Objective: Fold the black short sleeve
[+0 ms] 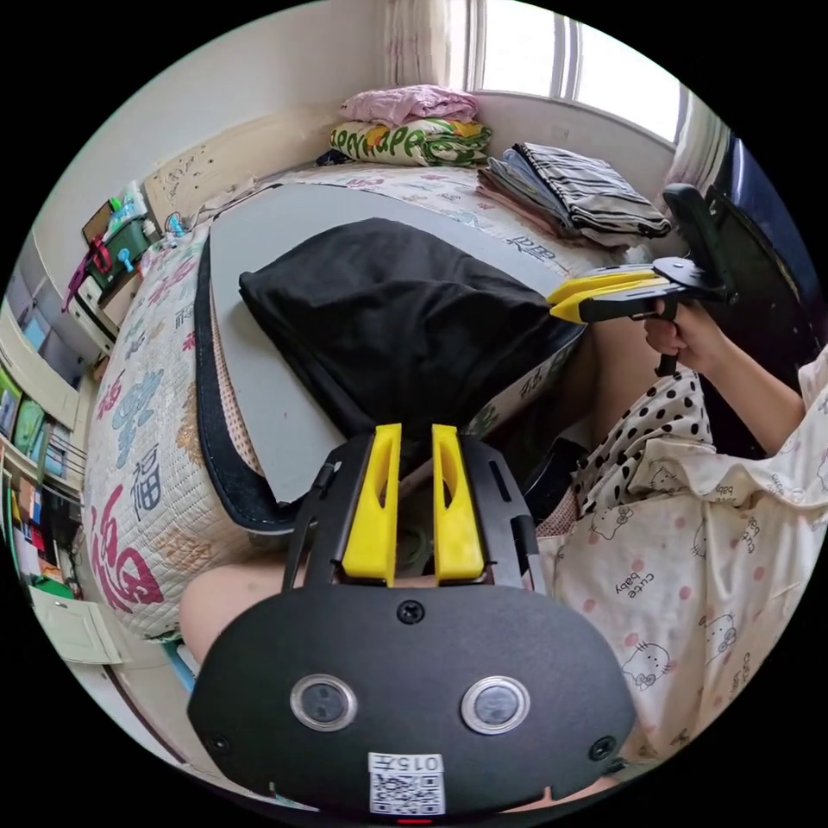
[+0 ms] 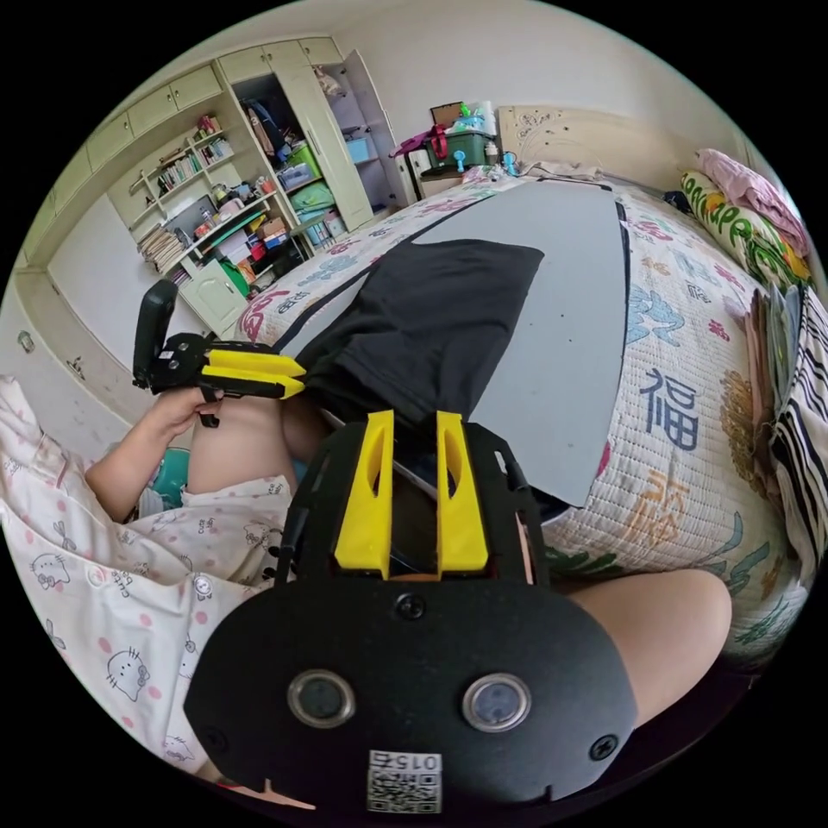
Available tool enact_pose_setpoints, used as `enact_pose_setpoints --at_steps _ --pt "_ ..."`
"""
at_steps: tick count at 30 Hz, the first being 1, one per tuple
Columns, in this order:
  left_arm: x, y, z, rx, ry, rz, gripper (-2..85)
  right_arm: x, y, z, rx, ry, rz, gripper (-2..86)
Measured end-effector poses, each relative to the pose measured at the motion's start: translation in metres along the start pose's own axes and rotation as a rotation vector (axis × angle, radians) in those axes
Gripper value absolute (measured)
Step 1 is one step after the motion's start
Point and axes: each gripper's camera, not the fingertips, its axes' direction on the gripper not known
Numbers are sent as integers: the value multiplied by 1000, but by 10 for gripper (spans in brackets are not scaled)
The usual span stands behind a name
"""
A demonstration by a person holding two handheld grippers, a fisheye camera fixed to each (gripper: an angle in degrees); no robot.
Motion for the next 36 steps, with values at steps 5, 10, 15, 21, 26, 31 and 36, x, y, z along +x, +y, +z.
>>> enact_pose_setpoints --at_steps 5,10,15,21,26,31,36 --pt "13 0 -41 12 -63 1 4 2 -6 7 -19 11 10 40" --pt "3 12 -74 30 -57 -69 1 -4 -8 5 -40 82 -19 2" --pt "-3 16 -86 53 -6 -117 0 -2 -7 3 -38 45 -13 11" --pt "0 9 -77 35 -3 -116 -2 -18 -16 0 -15 84 -96 94" --pt "-7 7 -69 37 20 -133 -1 -37 -30 5 -56 234 -174 23" --pt "-10 7 -63 51 15 -131 -1 -38 -38 -8 -67 233 -175 1" --pt "-11 7 -39 31 19 -111 -1 -38 -46 -14 -108 258 -177 -4"
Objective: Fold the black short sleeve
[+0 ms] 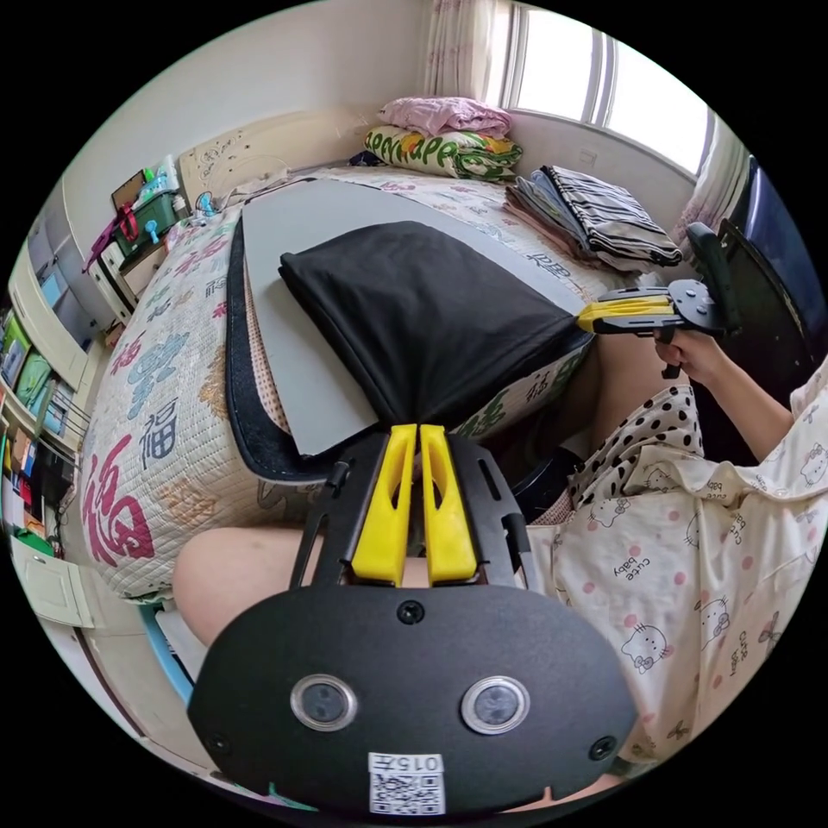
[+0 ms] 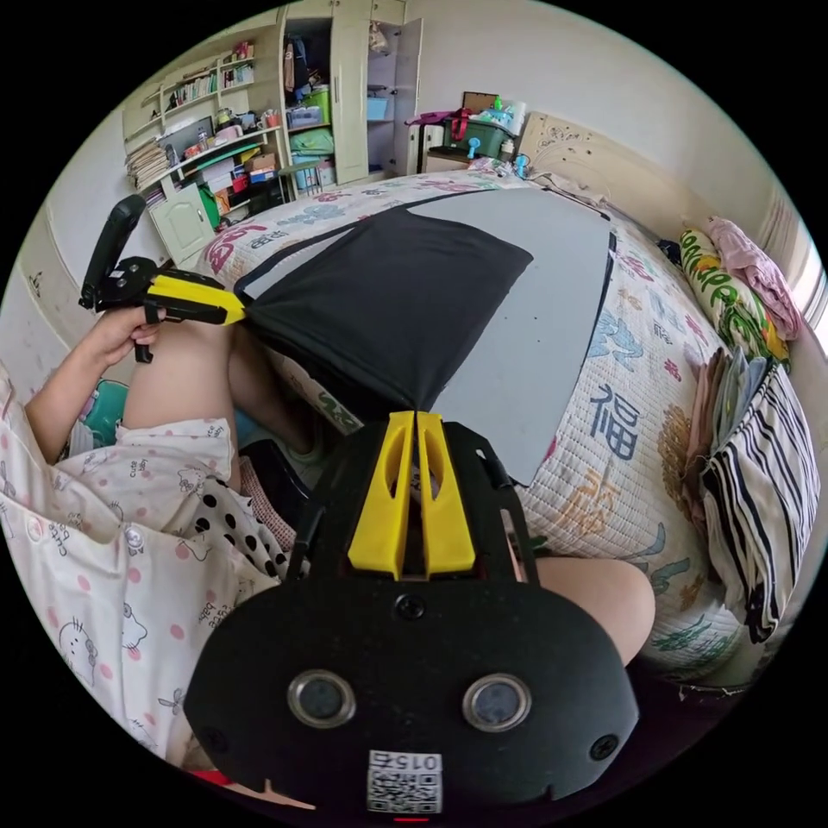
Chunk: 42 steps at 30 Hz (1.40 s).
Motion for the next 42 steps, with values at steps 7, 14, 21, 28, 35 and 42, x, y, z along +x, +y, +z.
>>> enact_pose_setpoints --at_steps 7,14,21,28,35,42 --pt "-9 -1 57 -61 -26 14 1 1 -23 -10 -37 30 -13 -2" --pt "-45 11 107 -76 38 -41 9 38 -44 -40 -25 -132 85 35" --pt "-104 36 126 3 133 -131 42 99 -56 -91 48 -330 256 48" --pt "-210 23 151 230 228 -266 72 156 -112 -123 229 -476 431 59" --pt "-316 -23 241 341 306 -390 113 179 -195 -107 232 -509 502 87" --pt "-367 -88 335 279 245 -351 129 193 -268 -83 163 -483 541 106"
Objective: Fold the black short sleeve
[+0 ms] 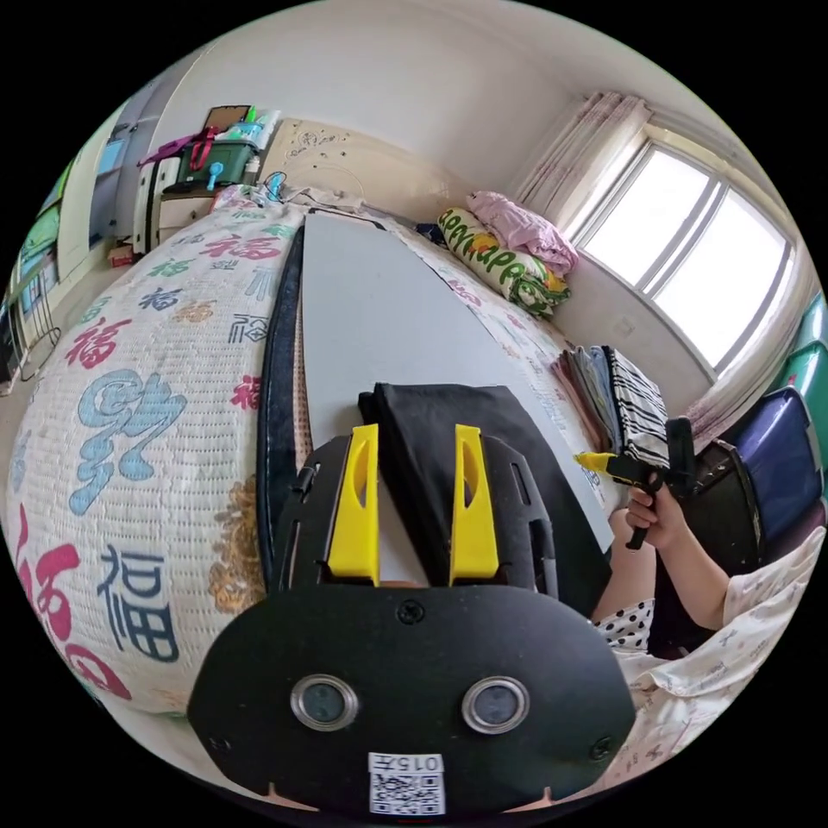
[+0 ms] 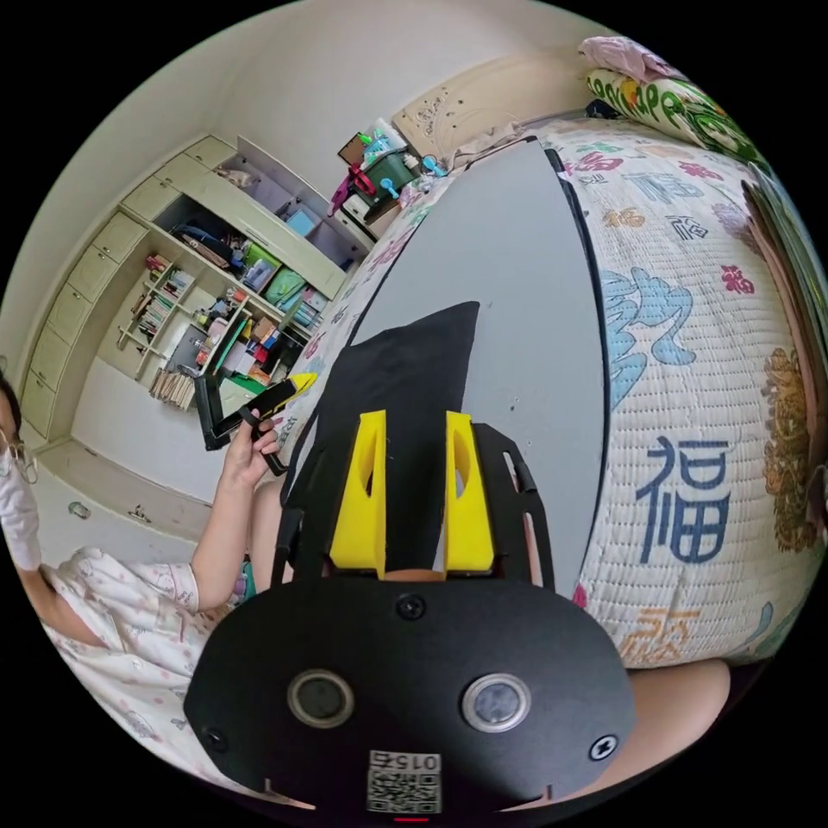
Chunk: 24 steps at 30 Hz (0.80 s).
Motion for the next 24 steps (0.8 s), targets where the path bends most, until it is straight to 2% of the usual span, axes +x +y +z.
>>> enact_pose_setpoints --at_steps 5,15,21,24 --pt "-54 -39 66 -101 8 -48 144 1 -57 32 -72 34 62 114" --pt "-106 -87 112 -119 22 -36 153 -12 -99 92 -101 94 60 130" --pt "-127 -113 115 -122 23 -39 121 -23 -89 121 -89 100 52 111" --pt "-138 -128 119 -176 75 -35 67 -24 -78 135 -93 126 81 66"
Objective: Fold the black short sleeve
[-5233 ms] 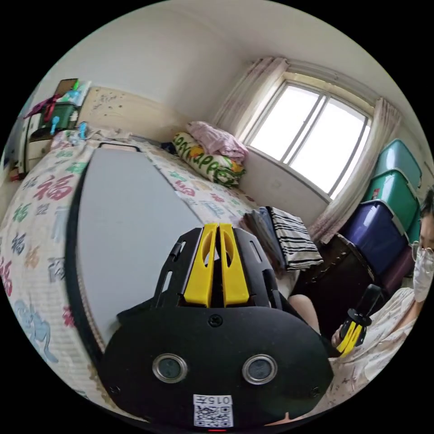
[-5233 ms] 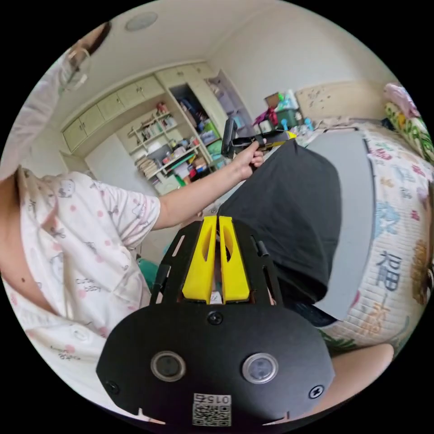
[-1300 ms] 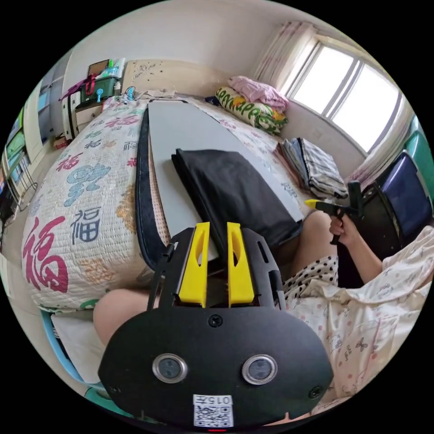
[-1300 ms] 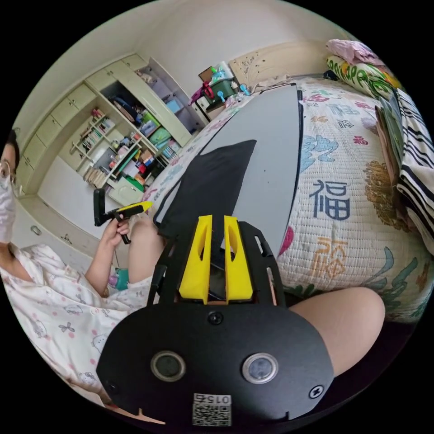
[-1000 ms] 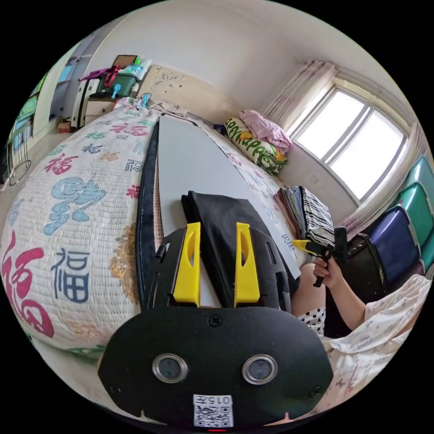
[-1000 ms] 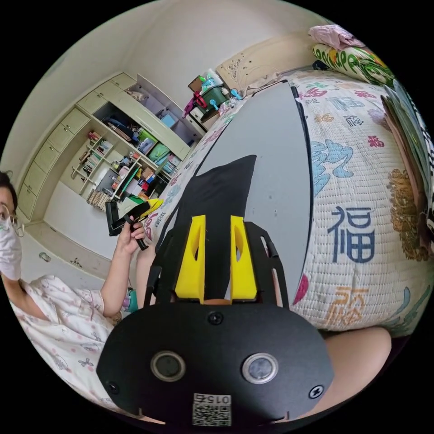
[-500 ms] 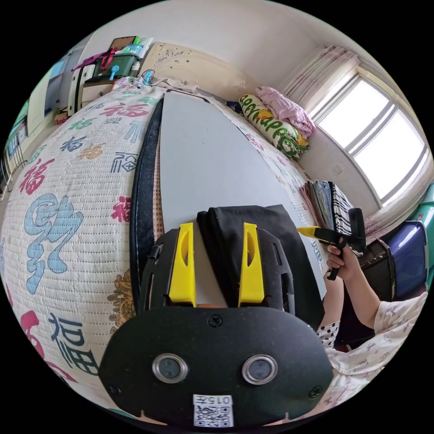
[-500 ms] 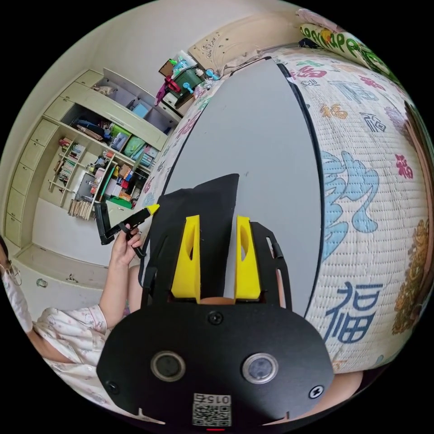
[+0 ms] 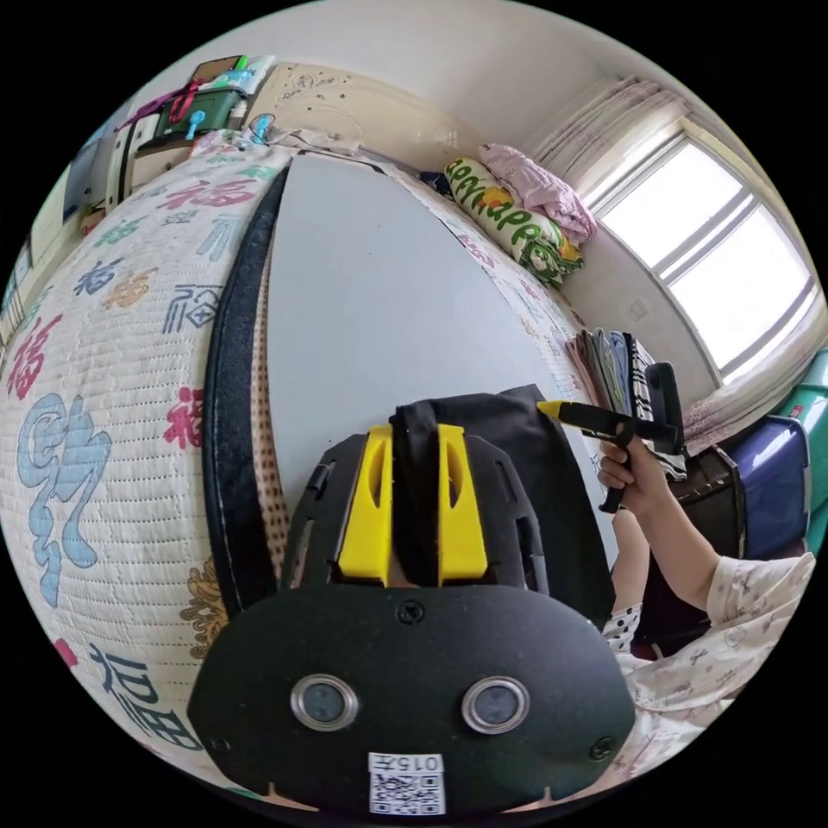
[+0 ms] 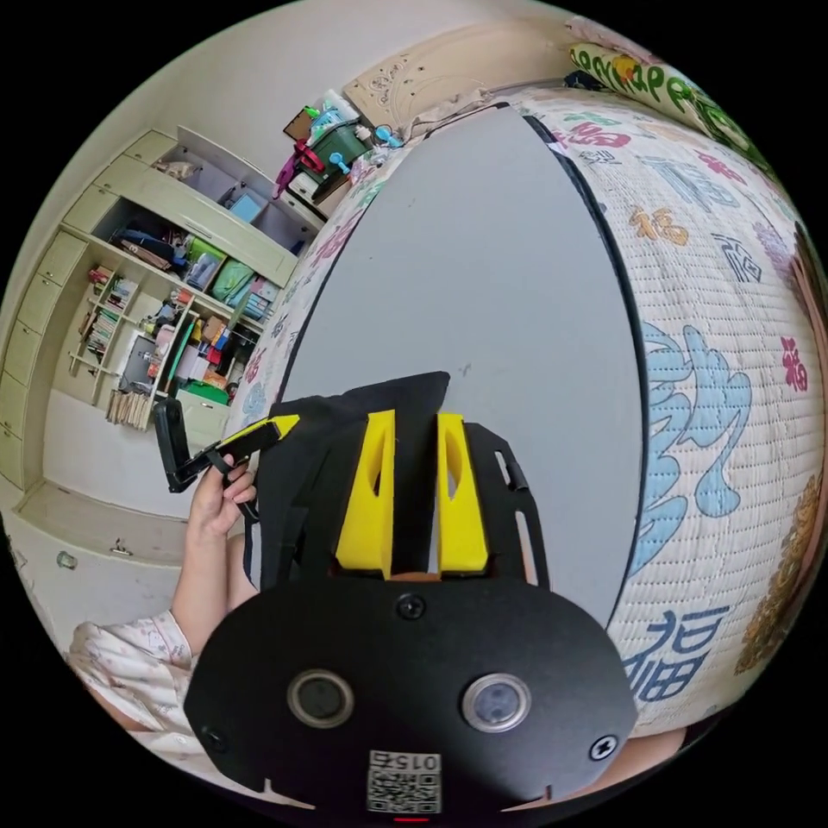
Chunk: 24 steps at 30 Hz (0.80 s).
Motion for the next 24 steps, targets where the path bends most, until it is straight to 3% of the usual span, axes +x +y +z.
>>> enact_pose_setpoints --at_steps 6,17,24 --pt "7 11 -90 176 75 41 51 -36 59 -21 153 -29 -103 14" --pt "91 122 -385 548 67 236 50 -127 220 -97 410 -205 -379 4" --pt "142 203 -554 720 0 305 49 -180 317 -121 475 -315 -391 4"
